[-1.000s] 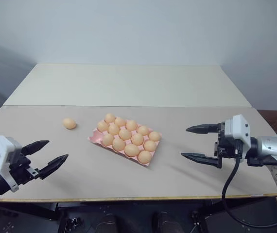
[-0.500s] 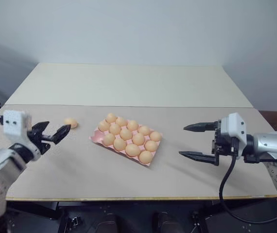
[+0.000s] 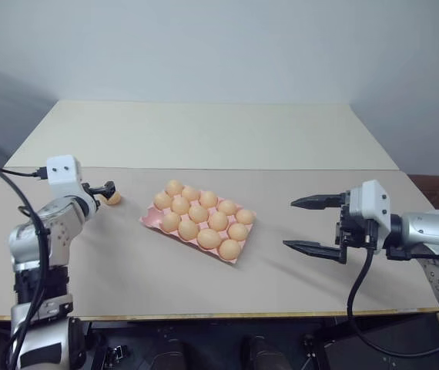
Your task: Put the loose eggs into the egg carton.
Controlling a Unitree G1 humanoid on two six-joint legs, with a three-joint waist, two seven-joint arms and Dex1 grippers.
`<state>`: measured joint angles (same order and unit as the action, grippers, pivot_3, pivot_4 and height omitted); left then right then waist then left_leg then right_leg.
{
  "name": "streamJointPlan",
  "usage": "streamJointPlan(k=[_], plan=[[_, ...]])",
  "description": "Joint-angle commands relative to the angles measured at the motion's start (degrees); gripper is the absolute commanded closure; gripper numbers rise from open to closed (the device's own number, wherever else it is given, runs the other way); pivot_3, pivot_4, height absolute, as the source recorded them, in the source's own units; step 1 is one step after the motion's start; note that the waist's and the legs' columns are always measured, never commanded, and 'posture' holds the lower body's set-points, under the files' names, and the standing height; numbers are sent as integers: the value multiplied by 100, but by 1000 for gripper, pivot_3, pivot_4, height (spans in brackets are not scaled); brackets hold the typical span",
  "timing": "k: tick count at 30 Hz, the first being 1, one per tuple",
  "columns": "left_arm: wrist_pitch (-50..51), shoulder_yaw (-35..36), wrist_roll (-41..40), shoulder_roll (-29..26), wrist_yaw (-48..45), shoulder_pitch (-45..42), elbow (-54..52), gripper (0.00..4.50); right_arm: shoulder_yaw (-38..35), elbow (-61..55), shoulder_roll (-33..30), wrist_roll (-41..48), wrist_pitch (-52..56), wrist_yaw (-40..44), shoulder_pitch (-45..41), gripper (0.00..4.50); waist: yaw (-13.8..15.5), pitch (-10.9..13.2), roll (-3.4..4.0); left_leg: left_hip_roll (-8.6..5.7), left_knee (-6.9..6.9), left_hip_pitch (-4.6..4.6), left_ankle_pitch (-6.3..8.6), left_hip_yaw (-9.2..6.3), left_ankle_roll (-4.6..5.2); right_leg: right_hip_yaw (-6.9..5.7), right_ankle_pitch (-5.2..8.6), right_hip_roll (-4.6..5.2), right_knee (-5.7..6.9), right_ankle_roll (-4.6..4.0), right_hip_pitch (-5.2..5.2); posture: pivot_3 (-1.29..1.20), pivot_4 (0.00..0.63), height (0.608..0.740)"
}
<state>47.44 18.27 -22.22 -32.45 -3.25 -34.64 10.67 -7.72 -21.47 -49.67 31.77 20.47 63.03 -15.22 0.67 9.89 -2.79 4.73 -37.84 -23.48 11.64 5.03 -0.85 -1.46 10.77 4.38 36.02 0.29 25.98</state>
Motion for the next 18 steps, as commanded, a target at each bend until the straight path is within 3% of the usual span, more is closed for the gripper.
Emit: streamJointPlan(k=[1, 9, 12, 16, 18], plan=[[-563, -240, 301, 13, -312, -350, 642, 38, -177, -197, -3, 78, -62, -57, -35, 0, 4, 0, 0, 0, 0, -1, 0, 0, 0, -1, 0, 0, 0, 0, 0, 0, 150, 740], [-1459, -562, 785, 88, -733, -1010, 2340, 38, -267, -364, -30, 132, -8, -180, 110, 0, 0, 0, -2, 0, 0, -4, 0, 0, 0, -2, -2, 1, -1, 3, 1, 0, 150, 740], [-1553, -633, 882, 118, -842, -1174, 2663, 675, -302, -405, -49, 149, 8, -230, 142, 0, 2, 0, -2, 0, 0, -4, 0, -1, 0, -4, -2, 1, -1, 4, 1, 0, 150, 740], [-1620, -623, 971, 149, -893, -1214, 2831, 1897, -334, -446, -64, 156, 21, -281, 189, 0, 0, 0, -2, 0, -1, -6, 0, -1, 0, -4, -2, 2, -2, 5, 1, 0, 150, 740], [-1644, -577, 959, 156, -904, -1180, 2808, 2225, -345, -465, -68, 159, 26, -304, 211, 0, 1, 0, -2, -1, -1, -5, 0, -1, 0, -4, -2, 3, -1, 6, 1, 0, 150, 740]])
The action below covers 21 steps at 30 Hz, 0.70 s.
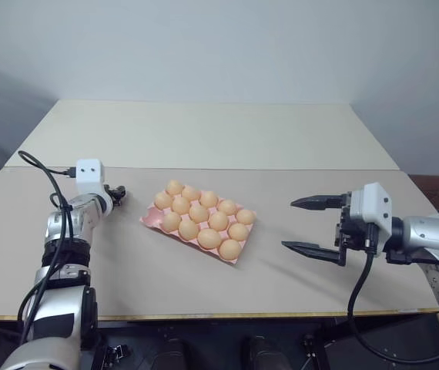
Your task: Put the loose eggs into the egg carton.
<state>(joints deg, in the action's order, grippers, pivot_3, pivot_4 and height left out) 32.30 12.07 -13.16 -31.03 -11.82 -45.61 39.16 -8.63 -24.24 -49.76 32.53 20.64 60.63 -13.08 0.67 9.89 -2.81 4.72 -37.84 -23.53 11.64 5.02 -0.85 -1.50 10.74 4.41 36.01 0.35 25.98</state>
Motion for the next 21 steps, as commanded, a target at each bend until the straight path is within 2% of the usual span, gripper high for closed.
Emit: streamJointPlan(k=[1, 5, 14, 21], plan=[[-148, 71, 39, 8, -67, -41, -107, 2286, -256, -194, -61, 84, 9, -72, 5, 0, 1, 0, 0, 0, 0, 1, 0, 0, 0, 0, 0, 0, 1, 0, 0, 0, 150, 740], [-42, 75, 41, -87, -155, 174, -654, 2327, -261, -187, -65, 85, 12, -79, 7, 0, -10, 0, 0, 0, -1, 1, 0, 0, 0, 1, 0, 0, 2, 0, 0, 0, 150, 740], [839, -290, -620, -121, -1302, 1030, -3590, 2327, -190, -172, -27, 58, 0, -116, -17, 0, 11, 0, 0, 0, -1, -5, 0, -1, 0, 1, 0, 1, 1, 0, 3, 0, 150, 740], [1217, -683, -696, -167, -1773, 1462, -4275, 2327, -249, -267, -21, 91, 18, -181, 100, 0, -24, 0, -1, 1, -1, 5, 0, 1, 0, 9, 1, -3, 6, 0, 2, 0, 150, 740]])
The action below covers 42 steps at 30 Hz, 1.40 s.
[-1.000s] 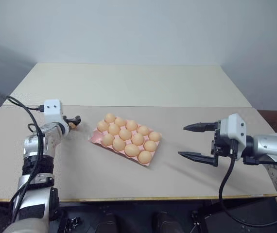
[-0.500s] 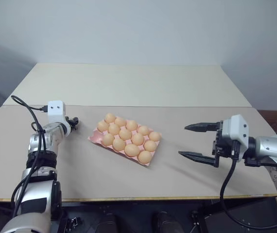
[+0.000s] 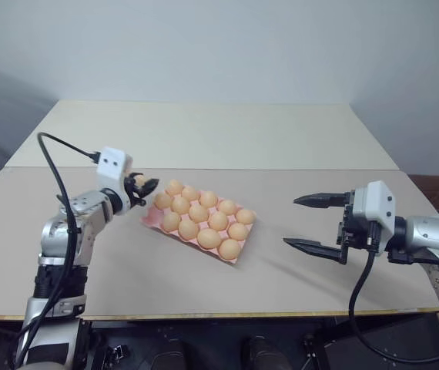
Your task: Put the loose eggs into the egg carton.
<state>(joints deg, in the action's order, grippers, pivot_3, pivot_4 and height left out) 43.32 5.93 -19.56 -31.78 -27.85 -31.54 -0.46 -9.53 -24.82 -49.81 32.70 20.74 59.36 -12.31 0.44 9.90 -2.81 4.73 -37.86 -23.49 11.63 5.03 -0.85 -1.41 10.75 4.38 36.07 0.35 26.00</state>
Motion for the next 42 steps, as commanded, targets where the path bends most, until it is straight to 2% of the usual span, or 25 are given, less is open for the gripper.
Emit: streamJointPlan(k=[1, 7, 18, 25, 26, 36, 39, 42], plan=[[127, -132, -38, -122, -231, 118, -356, 2327, -174, -225, -17, 81, 13, -66, 43, 0, -2, 0, 0, 0, 0, 0, 0, 0, 0, 0, 0, 0, 0, 0, 0, 0, 150, 740], [270, -193, -181, -195, -532, 328, -729, 2327, -239, -313, -29, 107, 28, -137, 152, 0, 22, 0, 0, -1, 0, -2, 0, -1, 0, -1, 0, 2, -2, 0, 0, 0, 150, 740], [682, -148, -161, -288, -444, 543, -1329, 2327, -200, -306, 16, 85, 10, -175, 141, 0, 19, 0, 0, 0, 0, -1, 0, -1, 0, 0, 1, 1, -3, 1, 0, 0, 150, 740], [867, 36, -218, -398, -382, 766, -1674, 132, -180, -311, 26, 84, -5, -194, 143, 0, 22, 0, 0, 0, 0, -1, 0, -1, 0, 0, 1, 1, -3, 0, 0, 0, 150, 740], [858, 59, -213, -421, -373, 761, -1671, 23, -175, -308, 26, 85, -7, -193, 138, 0, 23, 0, 0, 0, 0, -1, 0, -1, 1, 0, 1, 1, -3, 0, 0, 0, 150, 740], [382, 599, -269, -660, -451, 900, -1756, 23, -140, -279, 0, 97, -9, -149, 80, 0, 14, 0, 0, 0, 0, -1, 0, -2, 1, 0, 2, 1, -4, 0, 0, 0, 150, 740], [-162, 1059, -337, -848, -735, 1253, -1817, 23, -137, -248, -23, 120, 4, -99, 35, 0, -27, 0, 0, 1, 1, -1, 0, 1, 1, 2, 2, 1, -4, 0, 2, 0, 150, 740], [-714, 1819, -610, -1138, -1363, 1887, -1923, 23, -135, -198, -32, 107, -16, -29, 21, 0, -51, 0, 0, 3, 1, -3, 0, 1, 1, 1, 3, 1, -4, -3, 6, 0, 150, 740]])
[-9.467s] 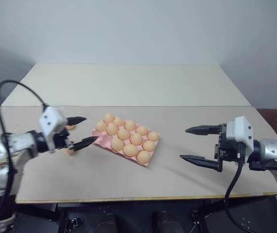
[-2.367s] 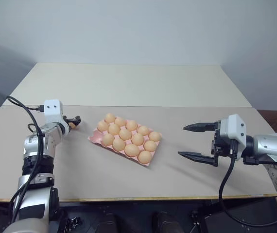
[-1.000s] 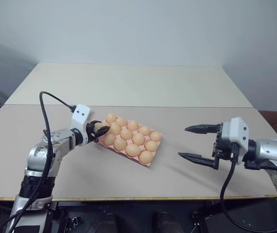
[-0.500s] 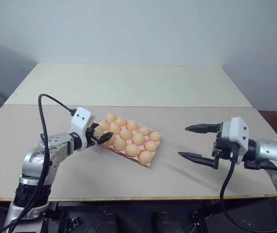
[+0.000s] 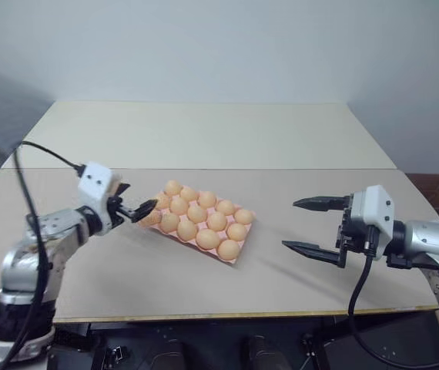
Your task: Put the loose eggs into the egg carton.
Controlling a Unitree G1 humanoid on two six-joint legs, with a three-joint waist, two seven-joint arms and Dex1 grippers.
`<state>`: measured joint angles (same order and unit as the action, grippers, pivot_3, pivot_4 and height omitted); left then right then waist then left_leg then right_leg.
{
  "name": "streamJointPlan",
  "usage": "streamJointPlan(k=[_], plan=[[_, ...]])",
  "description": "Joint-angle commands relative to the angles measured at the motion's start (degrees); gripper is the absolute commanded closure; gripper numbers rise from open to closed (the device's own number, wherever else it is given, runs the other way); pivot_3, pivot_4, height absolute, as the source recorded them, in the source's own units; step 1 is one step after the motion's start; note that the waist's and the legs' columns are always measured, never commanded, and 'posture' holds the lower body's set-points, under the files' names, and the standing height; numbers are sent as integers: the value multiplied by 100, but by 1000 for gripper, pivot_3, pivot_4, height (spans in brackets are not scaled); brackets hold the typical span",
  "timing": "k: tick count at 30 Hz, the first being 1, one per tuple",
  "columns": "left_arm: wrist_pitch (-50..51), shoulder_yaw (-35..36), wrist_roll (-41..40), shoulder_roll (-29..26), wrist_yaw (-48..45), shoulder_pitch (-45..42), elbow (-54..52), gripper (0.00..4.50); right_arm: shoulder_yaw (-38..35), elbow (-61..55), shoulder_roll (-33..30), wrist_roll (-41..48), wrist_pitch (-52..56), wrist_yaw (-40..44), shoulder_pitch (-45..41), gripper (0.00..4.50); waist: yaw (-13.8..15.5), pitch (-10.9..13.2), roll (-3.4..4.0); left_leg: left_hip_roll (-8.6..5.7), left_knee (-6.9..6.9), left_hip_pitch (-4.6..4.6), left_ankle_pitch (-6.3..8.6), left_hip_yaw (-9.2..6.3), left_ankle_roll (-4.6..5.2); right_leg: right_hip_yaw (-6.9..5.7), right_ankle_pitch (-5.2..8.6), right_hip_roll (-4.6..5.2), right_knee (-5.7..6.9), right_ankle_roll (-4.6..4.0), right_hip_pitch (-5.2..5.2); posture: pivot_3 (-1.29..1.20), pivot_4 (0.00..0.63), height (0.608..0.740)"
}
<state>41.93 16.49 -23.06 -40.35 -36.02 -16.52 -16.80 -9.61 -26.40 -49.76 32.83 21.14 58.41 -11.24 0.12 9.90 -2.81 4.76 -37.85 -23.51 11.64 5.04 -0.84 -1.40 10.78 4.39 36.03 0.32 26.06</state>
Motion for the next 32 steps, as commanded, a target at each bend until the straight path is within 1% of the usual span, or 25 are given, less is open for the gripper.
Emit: streamJointPlan(k=[1, 3, 5, 8, 9, 11, 14, 15, 16, 17, 20, 22, 24, 32], plan=[[-611, 1001, -369, -458, -815, 638, -326, 23, -125, -20, -35, 86, -63, 88, -91, 0, -27, 0, 0, 2, 0, 1, 0, 2, 0, 1, 3, 0, 0, -5, 1, 0, 150, 740], [-755, 1484, -524, -705, -1230, 1128, -335, 23, -122, 14, -24, 81, -74, 120, -98, 0, -24, 0, 1, 4, 0, -1, 0, 2, 0, -1, 19, 0, 0, -31, 5, 0, 150, 740], [-900, 1910, -623, -801, -1481, 1599, -404, 23, -105, 63, -2, 75, -91, 151, -113, 0, -16, 0, 1, 3, 0, 2, 0, 4, -1, -1, 21, 3, 1, -34, 3, 0, 150, 740], [-1313, 2432, -716, -555, -1746, 2372, -671, 23, -105, 192, 77, 121, -74, 145, -212, 0, -3, -1, 2, 4, 0, 0, 1, 5, -2, -3, 22, 5, -2, -35, 4, 0, 150, 740], [-1486, 2542, -724, -493, -1933, 2689, -756, 23, -102, 243, 89, 113, -77, 153, -252, 0, 1, -1, 2, 5, 0, 0, 1, 6, -2, -2, 22, 5, -5, -35, 4, 0, 150, 740], [-1462, 2701, -847, -429, -2073, 3157, -1003, 23, -94, 315, 97, 83, -98, 193, -289, 0, 9, 0, 2, 5, 0, -4, 2, 8, -2, -2, 22, 6, -6, -35, 7, 0, 150, 740], [-1254, 2743, -915, -449, -1955, 3531, -1346, 23, -59, 366, 112, 49, -144, 252, -296, 0, 62, 0, 2, 6, 0, -2, 3, 8, -3, -4, 22, 5, -5, -36, 8, 0, 150, 740], [-1129, 2730, -964, -501, -1917, 3597, -1407, 23, -33, 379, 140, 32, -156, 242, -317, 0, 73, -1, 2, 7, 0, -1, 5, 7, -7, -5, 23, 5, -5, -36, 8, 0, 150, 740], [-960, 2726, -1050, -564, -1866, 3624, -1457, 23, -14, 388, 172, 17, -169, 227, -338, 0, 78, -1, 2, 6, 0, 1, 24, 7, -40, -4, 23, 6, -5, -36, 6, 0, 150, 740], [-806, 2714, -1150, -603, -1782, 3583, -1503, 23, -1, 419, 199, 1, -182, 222, -372, 0, 74, -1, 2, 6, 0, 2, 29, 7, -47, -4, 23, 6, -5, -36, 6, 0, 150, 740], [-558, 2800, -1536, -592, -1625, 3415, -1614, 23, 7, 447, 251, -22, -188, 238, -398, 0, 57, -1, 3, 6, 0, 0, 29, 8, -47, -2, 23, 4, -4, -35, 8, 0, 150, 740], [-501, 2856, -1652, -563, -1544, 3406, -1691, 23, 21, 475, 240, -31, -201, 304, -401, 0, 53, -1, 3, 7, 0, -2, 28, 7, -44, -2, 24, 2, -6, -35, 8, 0, 150, 740], [-479, 2931, -1765, -514, -1465, 3447, -1774, 23, 41, 535, 230, -34, -203, 349, -462, 0, 43, -1, 3, 6, 0, -2, 7, 9, -8, 0, 24, 2, -7, -35, 8, 0, 150, 740], [-357, 3116, -2200, -438, -1212, 3632, -2041, 23, 193, 819, 240, -116, -302, 543, -747, 0, 33, -1, 3, 7, 0, 5, 8, 12, -10, 3, 24, 1, -3, -36, 8, 0, 150, 740]])
